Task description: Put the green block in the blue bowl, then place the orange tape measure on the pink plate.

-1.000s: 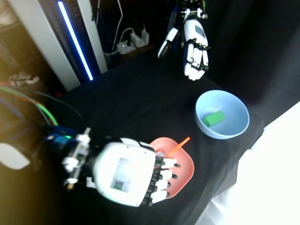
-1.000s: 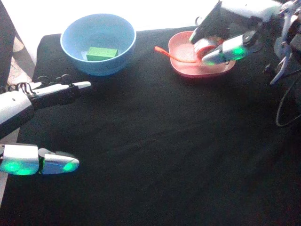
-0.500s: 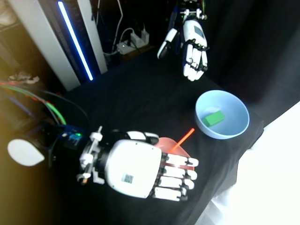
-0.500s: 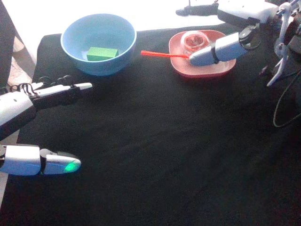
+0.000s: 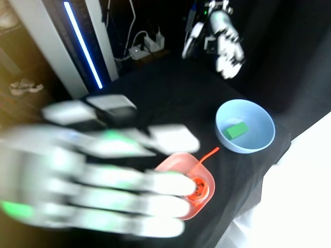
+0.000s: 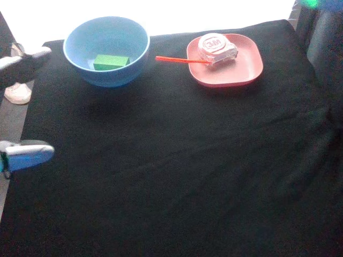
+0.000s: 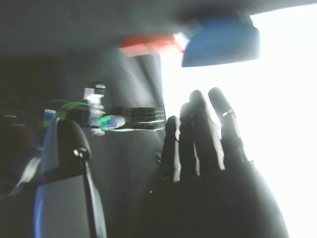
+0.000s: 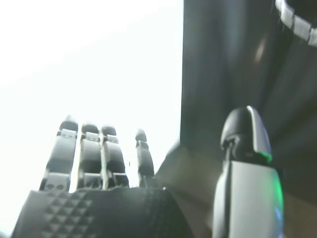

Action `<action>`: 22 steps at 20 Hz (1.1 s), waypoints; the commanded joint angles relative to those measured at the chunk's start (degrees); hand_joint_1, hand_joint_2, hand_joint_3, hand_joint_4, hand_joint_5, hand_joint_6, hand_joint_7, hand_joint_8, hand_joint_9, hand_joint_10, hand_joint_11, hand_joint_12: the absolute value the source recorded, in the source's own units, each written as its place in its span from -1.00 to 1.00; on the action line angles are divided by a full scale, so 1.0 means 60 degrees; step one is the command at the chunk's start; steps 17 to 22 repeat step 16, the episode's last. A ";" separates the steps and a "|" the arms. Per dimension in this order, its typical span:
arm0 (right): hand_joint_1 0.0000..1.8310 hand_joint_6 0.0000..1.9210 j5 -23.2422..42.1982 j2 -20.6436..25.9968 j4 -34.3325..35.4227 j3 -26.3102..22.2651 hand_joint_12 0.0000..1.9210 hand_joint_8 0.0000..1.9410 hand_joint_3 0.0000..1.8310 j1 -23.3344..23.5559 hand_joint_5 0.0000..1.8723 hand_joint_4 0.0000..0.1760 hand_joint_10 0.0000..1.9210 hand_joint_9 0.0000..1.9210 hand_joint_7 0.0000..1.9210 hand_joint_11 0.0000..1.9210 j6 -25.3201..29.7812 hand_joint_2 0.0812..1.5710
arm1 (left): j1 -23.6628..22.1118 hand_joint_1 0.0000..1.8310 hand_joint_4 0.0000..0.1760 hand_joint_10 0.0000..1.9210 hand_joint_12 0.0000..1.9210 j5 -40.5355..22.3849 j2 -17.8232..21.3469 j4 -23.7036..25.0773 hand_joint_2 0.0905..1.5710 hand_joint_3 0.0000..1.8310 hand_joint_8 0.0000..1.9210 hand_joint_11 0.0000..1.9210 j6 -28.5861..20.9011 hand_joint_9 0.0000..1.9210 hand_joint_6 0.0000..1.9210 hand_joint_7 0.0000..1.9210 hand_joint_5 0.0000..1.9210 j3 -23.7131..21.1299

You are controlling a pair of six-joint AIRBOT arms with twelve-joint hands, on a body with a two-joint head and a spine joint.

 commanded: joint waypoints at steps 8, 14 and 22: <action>-0.26 -1.00 0.5287 0.0741 0.3313 -0.1949 -1.00 -1.00 -1.00 -0.3414 -0.86 0.58 -1.00 -0.98 -0.83 -1.00 -0.0691 0.15 | 0.0397 -0.53 0.37 -1.00 -0.36 -0.2638 0.0104 -0.0229 0.13 -1.00 -1.00 -1.00 0.0255 -0.82 -0.99 -0.89 -0.85 -0.0482; -0.34 -1.00 0.6120 0.0623 0.3705 -0.2319 -1.00 -1.00 -0.99 -0.3907 -0.95 -0.09 -0.98 -0.93 -0.85 -1.00 -0.0719 0.21 | 0.0279 -0.80 -0.93 -1.00 -0.64 -0.2639 -0.0052 -0.0191 0.42 -0.98 -1.00 -1.00 0.0337 -0.86 -1.00 -0.92 -0.97 -0.0490; -0.36 -0.98 0.6179 0.0589 0.3706 -0.2326 -1.00 -0.99 -0.99 -0.3914 -0.91 -0.60 -0.99 -0.93 -0.84 -1.00 -0.0719 0.19 | -0.0014 -0.83 -0.99 -1.00 -0.71 -0.2640 -0.0130 0.0000 0.44 -0.99 -1.00 -1.00 0.0395 -0.88 -1.00 -0.93 -1.00 -0.0462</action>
